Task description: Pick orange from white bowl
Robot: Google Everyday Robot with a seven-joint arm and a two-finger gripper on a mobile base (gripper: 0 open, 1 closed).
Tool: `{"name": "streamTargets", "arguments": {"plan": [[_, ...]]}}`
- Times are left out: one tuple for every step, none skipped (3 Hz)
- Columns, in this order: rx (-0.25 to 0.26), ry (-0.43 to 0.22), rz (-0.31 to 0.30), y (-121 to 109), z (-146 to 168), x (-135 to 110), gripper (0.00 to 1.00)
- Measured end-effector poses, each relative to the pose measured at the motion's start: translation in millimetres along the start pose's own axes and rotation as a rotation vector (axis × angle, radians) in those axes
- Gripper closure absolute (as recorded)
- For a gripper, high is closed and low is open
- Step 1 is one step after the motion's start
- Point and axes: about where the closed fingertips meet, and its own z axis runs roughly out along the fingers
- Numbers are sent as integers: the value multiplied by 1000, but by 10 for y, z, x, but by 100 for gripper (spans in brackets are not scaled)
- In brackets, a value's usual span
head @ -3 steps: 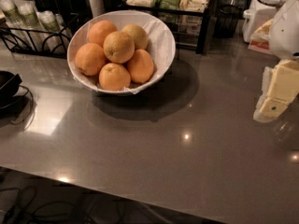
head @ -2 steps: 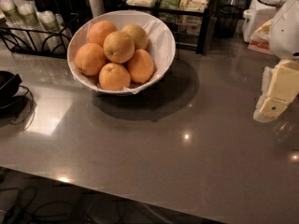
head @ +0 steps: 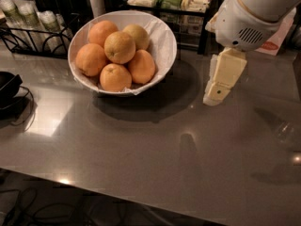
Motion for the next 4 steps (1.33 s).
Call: {"name": "streamTargets", "arguments": {"plan": [[0, 0, 0, -1, 1, -1, 0], [34, -74, 0, -183, 173, -245, 0], [87, -200, -35, -491, 277, -752, 0], [87, -200, -35, -492, 278, -753, 0]]}}
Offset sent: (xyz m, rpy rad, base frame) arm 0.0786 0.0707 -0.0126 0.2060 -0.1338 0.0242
